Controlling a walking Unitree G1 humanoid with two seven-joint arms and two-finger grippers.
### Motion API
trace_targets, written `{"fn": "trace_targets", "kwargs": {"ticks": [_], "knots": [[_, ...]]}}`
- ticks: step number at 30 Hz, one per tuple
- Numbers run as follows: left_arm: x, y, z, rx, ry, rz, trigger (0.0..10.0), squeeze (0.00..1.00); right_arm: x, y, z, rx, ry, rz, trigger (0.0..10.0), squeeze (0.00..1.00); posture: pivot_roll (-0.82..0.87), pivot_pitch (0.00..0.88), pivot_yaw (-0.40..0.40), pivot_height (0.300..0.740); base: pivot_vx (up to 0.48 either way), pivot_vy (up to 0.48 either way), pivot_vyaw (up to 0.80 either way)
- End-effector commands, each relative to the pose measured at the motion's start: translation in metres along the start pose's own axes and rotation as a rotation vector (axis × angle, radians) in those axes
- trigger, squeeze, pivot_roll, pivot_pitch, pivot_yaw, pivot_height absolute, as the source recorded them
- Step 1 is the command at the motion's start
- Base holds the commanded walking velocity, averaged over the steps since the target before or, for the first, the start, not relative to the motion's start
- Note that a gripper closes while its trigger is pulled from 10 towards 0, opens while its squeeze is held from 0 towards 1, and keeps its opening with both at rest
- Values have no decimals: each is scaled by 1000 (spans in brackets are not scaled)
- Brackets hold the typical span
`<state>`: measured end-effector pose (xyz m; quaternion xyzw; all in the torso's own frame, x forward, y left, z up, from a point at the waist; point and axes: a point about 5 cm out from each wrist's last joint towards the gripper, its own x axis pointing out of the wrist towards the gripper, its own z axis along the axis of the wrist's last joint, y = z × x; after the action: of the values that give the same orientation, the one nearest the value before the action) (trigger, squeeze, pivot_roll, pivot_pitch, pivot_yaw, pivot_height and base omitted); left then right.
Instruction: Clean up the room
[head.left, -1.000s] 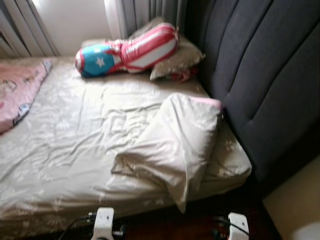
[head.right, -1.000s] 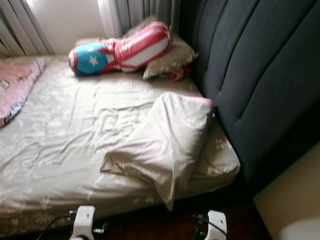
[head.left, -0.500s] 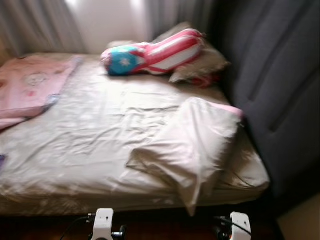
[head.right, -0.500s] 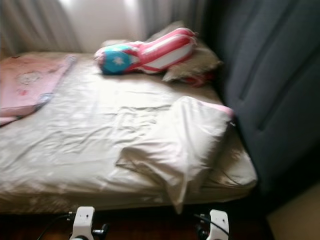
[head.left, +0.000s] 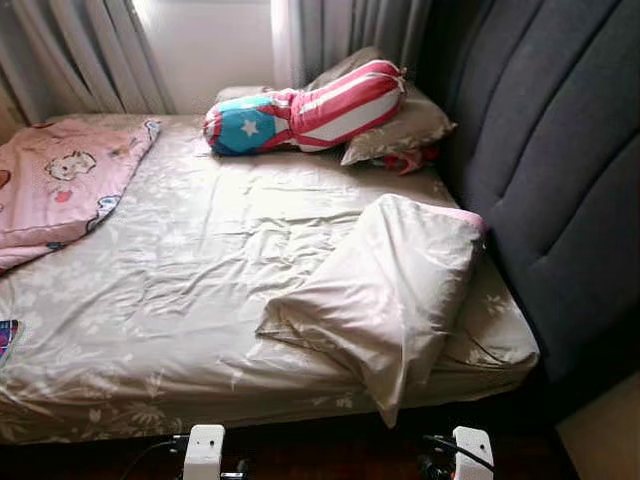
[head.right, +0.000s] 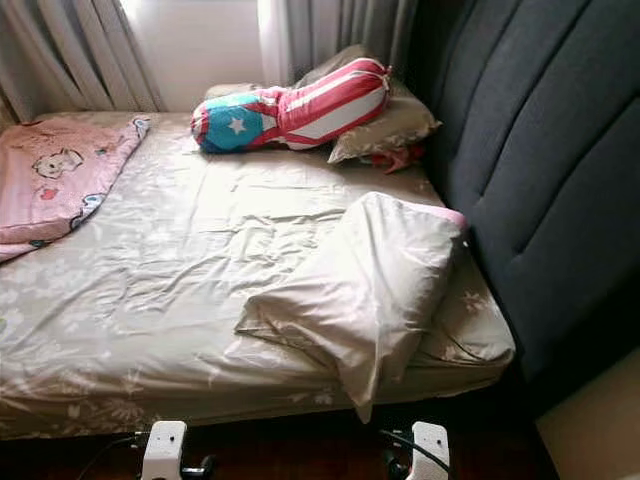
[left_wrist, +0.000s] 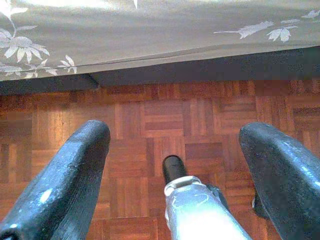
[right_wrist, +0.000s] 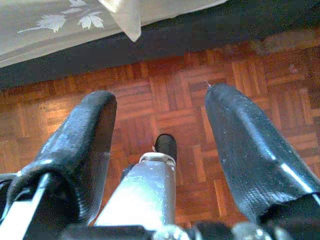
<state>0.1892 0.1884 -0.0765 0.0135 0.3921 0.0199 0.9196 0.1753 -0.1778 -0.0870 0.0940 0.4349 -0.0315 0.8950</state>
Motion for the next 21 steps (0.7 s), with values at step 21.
{"fn": "trace_targets", "kwargs": {"ticks": [21], "knots": [[0, 2, -1, -3, 17, -6, 10000, 0, 1, 4, 0, -46, 13, 16, 10000, 0, -77, 0, -27, 740, 142, 0, 0]]}}
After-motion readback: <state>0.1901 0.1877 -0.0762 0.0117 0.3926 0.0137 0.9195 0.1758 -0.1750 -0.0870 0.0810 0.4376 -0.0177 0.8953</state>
